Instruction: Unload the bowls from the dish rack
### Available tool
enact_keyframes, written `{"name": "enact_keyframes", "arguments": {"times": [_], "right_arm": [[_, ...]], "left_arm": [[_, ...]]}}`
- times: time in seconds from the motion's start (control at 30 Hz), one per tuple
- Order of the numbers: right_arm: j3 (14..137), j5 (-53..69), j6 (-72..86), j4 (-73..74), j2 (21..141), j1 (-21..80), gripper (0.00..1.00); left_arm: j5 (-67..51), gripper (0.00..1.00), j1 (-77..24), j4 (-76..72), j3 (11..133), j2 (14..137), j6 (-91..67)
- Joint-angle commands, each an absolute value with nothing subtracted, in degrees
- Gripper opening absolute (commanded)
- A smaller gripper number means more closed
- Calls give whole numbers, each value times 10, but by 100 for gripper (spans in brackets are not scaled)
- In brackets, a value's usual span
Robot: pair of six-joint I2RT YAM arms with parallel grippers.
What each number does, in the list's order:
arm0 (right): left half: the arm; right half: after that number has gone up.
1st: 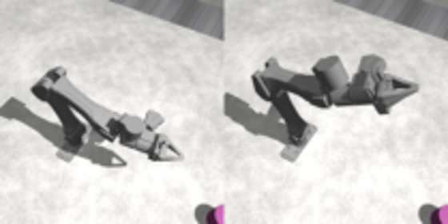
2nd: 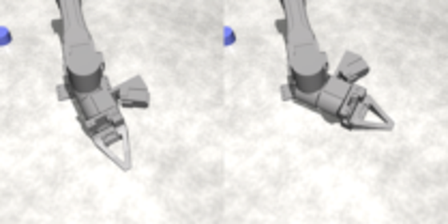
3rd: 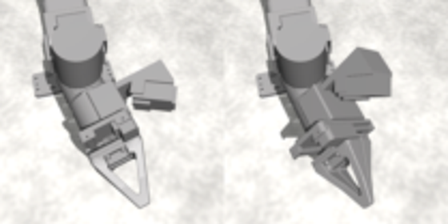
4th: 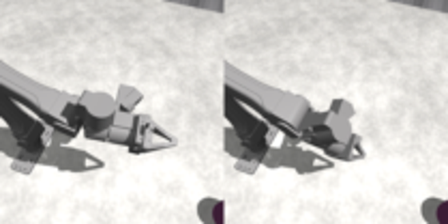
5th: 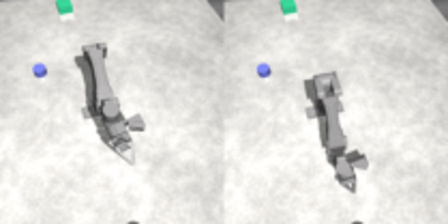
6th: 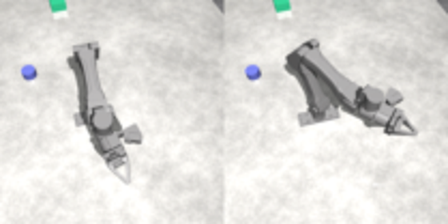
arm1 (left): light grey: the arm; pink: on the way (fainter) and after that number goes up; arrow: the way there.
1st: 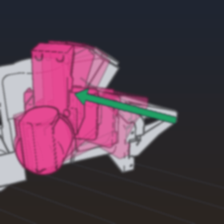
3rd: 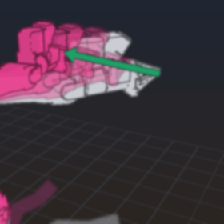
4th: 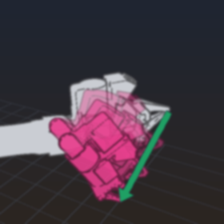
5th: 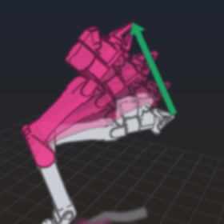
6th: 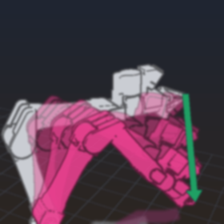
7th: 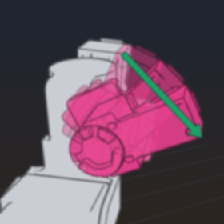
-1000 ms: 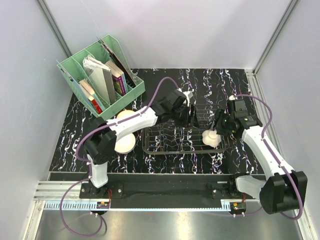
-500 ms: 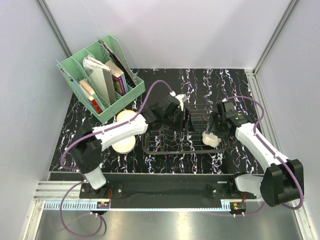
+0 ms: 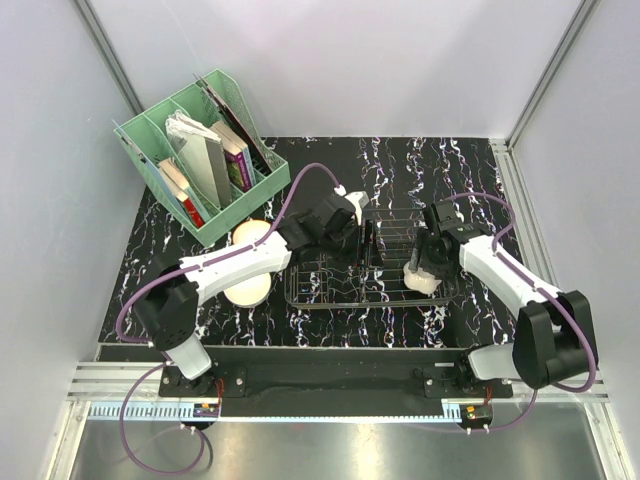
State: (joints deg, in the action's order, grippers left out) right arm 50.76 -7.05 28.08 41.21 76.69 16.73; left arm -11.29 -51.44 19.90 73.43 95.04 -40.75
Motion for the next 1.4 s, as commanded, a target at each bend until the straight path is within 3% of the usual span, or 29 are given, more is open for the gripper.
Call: {"name": "enact_keyframes", "arguments": {"times": [0.0,0.4,0.67,1.37], "right_arm": [[533,-98,280,389,790,179,66],[541,-55,297,357,800,220,64],[576,-78,287,385,734,221,78],[618,-117,259,430,838,221,88]], "left_arm": [[-105,62,-513,176,729,953,-399],[-91,62,-514,182,709,937,-392],[-79,63,-509,195,702,941,-388],[-72,62,-509,211,704,941,-381]]}}
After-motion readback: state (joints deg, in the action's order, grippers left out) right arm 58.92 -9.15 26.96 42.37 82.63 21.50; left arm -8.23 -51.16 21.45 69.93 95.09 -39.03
